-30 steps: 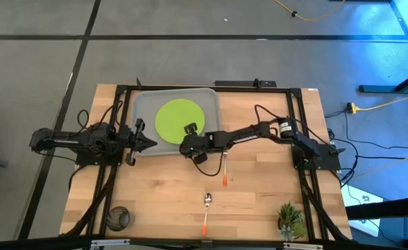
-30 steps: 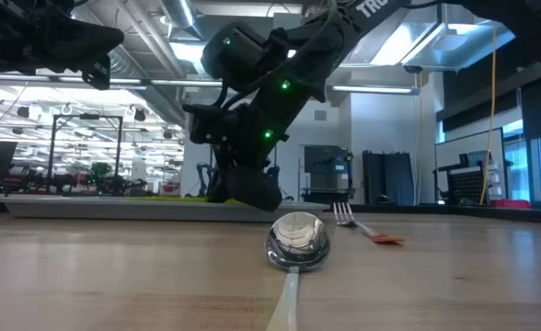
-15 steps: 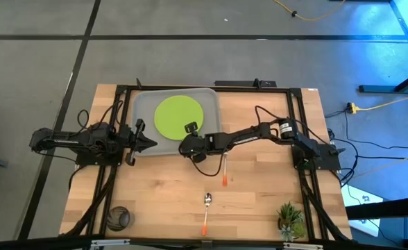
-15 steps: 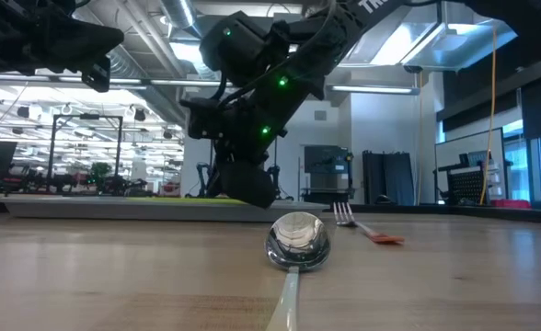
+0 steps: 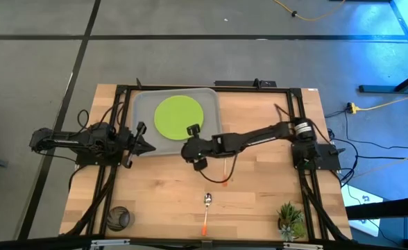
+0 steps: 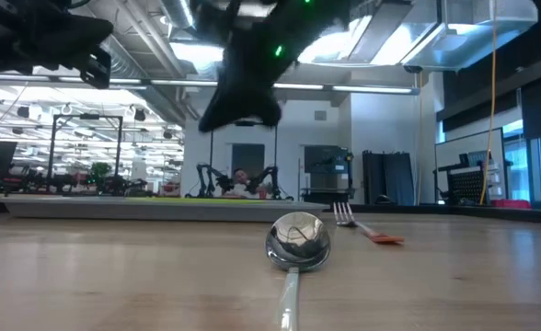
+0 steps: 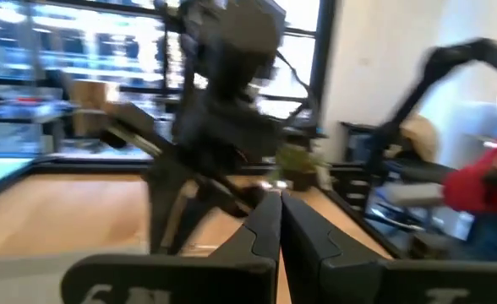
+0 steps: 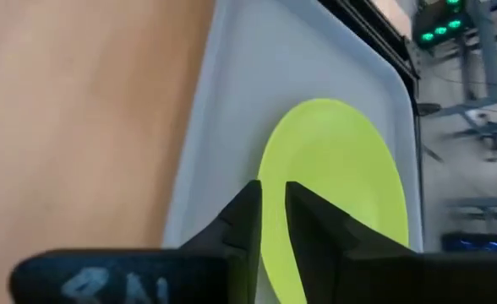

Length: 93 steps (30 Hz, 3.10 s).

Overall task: Pick and place plate/cup/fork/spoon on tray
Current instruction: Put the blue cup on the gray tray to the top left of the green plate

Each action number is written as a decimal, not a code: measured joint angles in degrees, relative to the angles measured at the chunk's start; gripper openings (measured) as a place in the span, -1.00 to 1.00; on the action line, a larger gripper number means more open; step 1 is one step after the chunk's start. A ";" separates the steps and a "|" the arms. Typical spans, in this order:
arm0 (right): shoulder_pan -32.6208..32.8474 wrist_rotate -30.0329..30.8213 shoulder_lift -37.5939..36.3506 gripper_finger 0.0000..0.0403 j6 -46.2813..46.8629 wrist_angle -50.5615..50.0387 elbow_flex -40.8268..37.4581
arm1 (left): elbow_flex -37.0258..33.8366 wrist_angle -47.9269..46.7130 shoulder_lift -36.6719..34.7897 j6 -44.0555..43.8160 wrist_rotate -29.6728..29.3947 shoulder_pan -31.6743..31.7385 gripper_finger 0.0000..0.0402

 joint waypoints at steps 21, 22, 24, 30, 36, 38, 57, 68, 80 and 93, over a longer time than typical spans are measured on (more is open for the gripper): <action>1.07 -9.72 -16.36 -0.69 8.79 -16.30 0.02 | 0.04 10.40 -0.01 -5.89 27.55 -0.02 -1.00; 1.22 -9.85 -16.42 -0.69 8.81 -16.79 0.02 | 0.04 10.36 -0.01 -6.41 26.50 -0.02 -1.00; 1.77 -10.10 -16.67 -0.69 8.71 -17.95 0.02 | 0.04 9.94 -0.01 -8.59 22.68 -0.04 -1.00; 4.90 -10.18 -16.80 -0.69 8.43 -21.02 0.02 | 0.60 0.91 0.00 -9.93 10.96 0.00 -1.00; 7.91 -10.12 -17.82 -0.69 8.06 -21.20 0.00 | 9.71 -20.54 0.12 -10.18 0.69 0.00 -1.00; 8.60 -10.16 -18.72 -0.69 8.11 -21.52 0.00 | 14.34 -28.40 0.12 -10.33 -1.10 0.00 -1.00; 10.95 -10.42 -28.61 -0.69 11.88 -24.92 0.00 | 39.78 -80.04 15.92 -41.60 -0.92 -0.02 -1.00; 11.17 -12.15 -28.80 -0.69 11.76 -26.27 0.00 | 39.78 -68.95 30.92 -43.82 9.06 -5.48 -1.00; 11.19 -12.25 -28.78 -0.69 11.57 -26.76 0.00 | 39.78 -62.49 44.35 -59.39 10.16 -15.12 -1.00; 11.19 -12.23 -28.78 -0.69 11.37 -27.54 0.00 | 39.76 -55.00 46.48 -45.88 8.24 -17.23 -1.00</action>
